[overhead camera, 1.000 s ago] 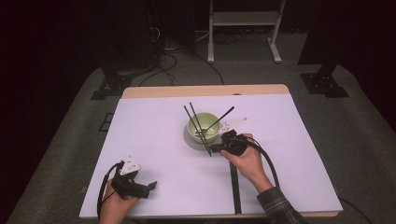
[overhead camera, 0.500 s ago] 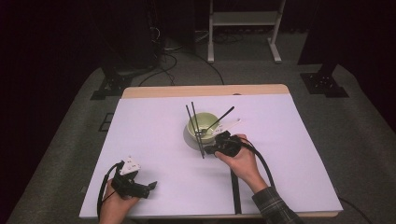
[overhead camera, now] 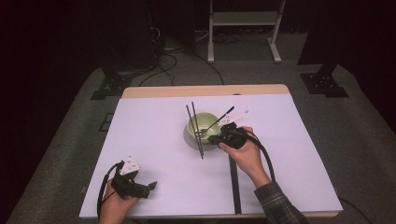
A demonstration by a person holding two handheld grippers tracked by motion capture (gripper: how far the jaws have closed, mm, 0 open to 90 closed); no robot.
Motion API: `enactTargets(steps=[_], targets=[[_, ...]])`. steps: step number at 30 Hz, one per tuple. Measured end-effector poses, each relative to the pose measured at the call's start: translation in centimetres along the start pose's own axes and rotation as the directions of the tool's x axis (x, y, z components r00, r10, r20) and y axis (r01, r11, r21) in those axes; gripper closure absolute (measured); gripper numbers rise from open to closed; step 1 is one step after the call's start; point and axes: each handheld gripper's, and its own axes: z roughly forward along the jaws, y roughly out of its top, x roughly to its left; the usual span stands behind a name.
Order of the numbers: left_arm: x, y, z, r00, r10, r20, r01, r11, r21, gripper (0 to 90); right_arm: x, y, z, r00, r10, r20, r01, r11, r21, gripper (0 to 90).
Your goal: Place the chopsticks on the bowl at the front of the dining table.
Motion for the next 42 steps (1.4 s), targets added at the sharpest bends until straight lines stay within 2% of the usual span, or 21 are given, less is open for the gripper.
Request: enactTargets(steps=[5,12,16,33,42], targets=[[0.0,0.0,0.0,1.0,-0.002,0.0,0.002,1.0,-0.001,0.0,-0.5,1.5,0.2,0.9981,-0.004,0.062,0.004,1.0,-0.007,66.4],[0.0,0.0,0.0,1.0,-0.002,0.0,0.002,1.0,-0.003,0.0,-1.6,3.6,1.1,0.994,0.011,0.109,-0.008,0.9994,-0.035,40.1],[0.0,0.0,0.0,1.0,0.0,0.001,0.0,1.0,-0.001,0.0,-2.3,4.7,2.1,0.9924,0.021,0.121,-0.017,0.9992,-0.035,32.8],[0.0,0.0,0.0,1.0,-0.004,0.002,0.004,1.0,-0.002,0.0,-4.3,9.1,7.7,0.9906,0.052,0.126,-0.053,0.9986,0.003,32.7],[0.0,0.0,0.0,1.0,-0.004,0.002,0.004,1.0,-0.004,0.0,-5.3,10.1,10.3,0.9853,0.068,0.157,-0.076,0.9961,0.045,33.1]])
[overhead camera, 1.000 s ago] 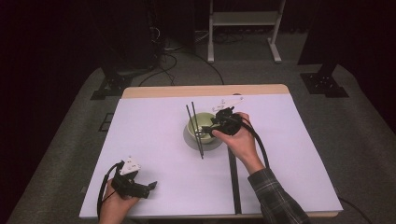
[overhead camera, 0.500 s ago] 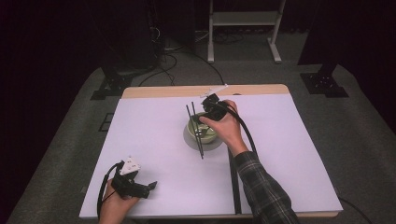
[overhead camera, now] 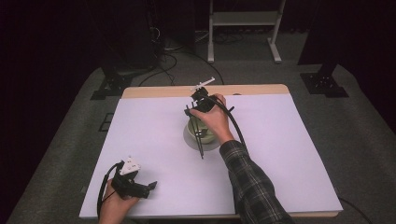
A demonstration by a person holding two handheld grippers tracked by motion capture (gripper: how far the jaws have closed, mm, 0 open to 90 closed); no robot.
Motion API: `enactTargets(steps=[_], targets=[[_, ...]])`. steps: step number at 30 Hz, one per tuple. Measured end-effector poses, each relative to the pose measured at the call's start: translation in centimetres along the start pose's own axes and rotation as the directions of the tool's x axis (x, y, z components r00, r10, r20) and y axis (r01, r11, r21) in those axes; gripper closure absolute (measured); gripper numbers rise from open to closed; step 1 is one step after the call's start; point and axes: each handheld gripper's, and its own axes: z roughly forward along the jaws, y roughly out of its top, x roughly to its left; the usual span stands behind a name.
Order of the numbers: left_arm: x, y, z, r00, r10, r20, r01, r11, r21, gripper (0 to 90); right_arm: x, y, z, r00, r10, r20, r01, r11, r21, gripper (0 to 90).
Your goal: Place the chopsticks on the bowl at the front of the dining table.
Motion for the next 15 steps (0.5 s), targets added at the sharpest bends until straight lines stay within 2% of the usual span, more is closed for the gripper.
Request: enactTargets(steps=[8,15], targets=[[0.0,0.0,0.0,1.0,0.003,-0.002,-0.003,1.0,0.001,0.0,-0.8,0.1,1.6,0.9995,0.029,0.009,-0.029,0.9994,0.021,34.5],[0.0,0.0,0.0,1.0,0.0,0.0,0.0,1.0,-0.001,0.0,-1.7,0.0,1.7,0.9988,0.043,0.024,-0.044,0.9987,0.027,35.2]])
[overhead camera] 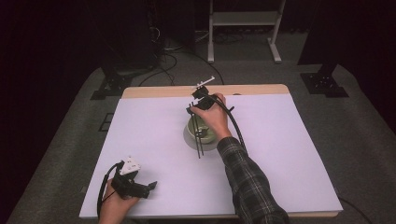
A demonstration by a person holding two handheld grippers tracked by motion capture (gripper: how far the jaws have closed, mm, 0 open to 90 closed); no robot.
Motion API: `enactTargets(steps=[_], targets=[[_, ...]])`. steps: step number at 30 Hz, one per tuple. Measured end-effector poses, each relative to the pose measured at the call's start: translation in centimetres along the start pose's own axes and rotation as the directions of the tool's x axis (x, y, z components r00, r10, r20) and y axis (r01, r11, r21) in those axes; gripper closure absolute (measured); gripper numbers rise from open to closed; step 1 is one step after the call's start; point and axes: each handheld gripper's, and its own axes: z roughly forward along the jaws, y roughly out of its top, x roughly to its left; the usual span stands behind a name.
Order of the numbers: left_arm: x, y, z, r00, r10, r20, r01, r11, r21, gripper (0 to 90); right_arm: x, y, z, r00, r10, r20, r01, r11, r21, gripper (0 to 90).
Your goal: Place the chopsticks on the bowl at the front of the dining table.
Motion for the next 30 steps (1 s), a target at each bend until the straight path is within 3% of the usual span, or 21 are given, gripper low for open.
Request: enactTargets(steps=[10,14,18,24,30], targets=[[0.0,0.0,0.0,1.0,0.001,-0.001,-0.001,1.0,0.002,0.0,-1.0,-0.2,-0.6,0.9999,0.006,0.016,-0.006,0.9999,0.01,35.4],[0.0,0.0,0.0,1.0,0.002,-0.001,-0.002,1.0,0.001,0.0,-1.1,-0.3,-1.1,0.9999,0.013,0.009,-0.013,0.9999,-0.009,36.5],[0.0,0.0,0.0,1.0,0.001,-0.001,-0.001,1.0,0.0,0.0,-0.6,-0.5,-2.4,0.9999,-0.009,-0.012,0.008,0.9992,-0.038,38.0],[0.0,0.0,0.0,1.0,0.001,0.0,-0.001,1.0,0.003,0.0,0.2,-1.8,-4.8,0.9986,-0.03,-0.044,0.027,0.9973,-0.068,54.7],[0.0,0.0,0.0,1.0,0.001,-0.001,-0.001,1.0,0.0,0.0,0.8,-3.4,-6.3,0.9952,-0.062,-0.076,0.059,0.9972,-0.046,81.4]])
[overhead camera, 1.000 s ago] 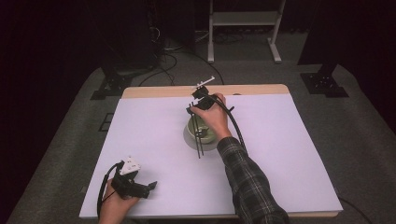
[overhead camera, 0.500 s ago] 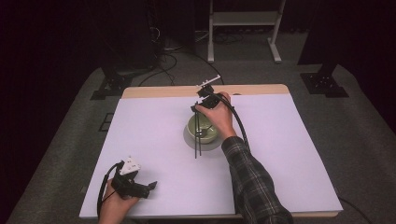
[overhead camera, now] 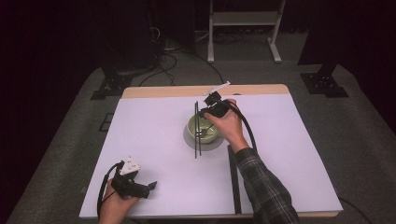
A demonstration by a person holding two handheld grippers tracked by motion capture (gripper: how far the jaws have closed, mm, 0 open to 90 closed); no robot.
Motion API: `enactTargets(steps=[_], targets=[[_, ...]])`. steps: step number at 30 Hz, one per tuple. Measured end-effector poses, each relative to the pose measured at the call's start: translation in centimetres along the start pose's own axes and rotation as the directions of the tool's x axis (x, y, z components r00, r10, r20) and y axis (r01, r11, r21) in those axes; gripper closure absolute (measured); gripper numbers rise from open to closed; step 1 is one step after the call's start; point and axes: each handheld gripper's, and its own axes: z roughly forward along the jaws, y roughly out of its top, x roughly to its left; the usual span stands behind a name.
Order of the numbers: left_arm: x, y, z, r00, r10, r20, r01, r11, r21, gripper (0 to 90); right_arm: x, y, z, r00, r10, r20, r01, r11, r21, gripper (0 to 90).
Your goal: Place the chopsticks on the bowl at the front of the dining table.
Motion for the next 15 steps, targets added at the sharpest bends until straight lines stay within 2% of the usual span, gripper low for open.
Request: enactTargets(steps=[3,10,15], targets=[[0.0,0.0,0.0,1.0,0.0,0.0,0.0,1.0,0.002,0.0,0.3,-0.8,-0.4,0.9998,-0.012,-0.016,0.012,0.9998,0.013,89.7],[0.0,0.0,0.0,1.0,0.001,0.0,-0.001,1.0,0.001,0.0,0.9,-2.6,0.0,0.9991,-0.018,-0.04,0.02,0.9989,0.044,90.0],[0.0,0.0,0.0,1.0,0.002,0.0,-0.002,1.0,0.001,0.0,1.5,-3.1,0.7,0.9983,-0.03,-0.051,0.033,0.9978,0.058,90.0]])
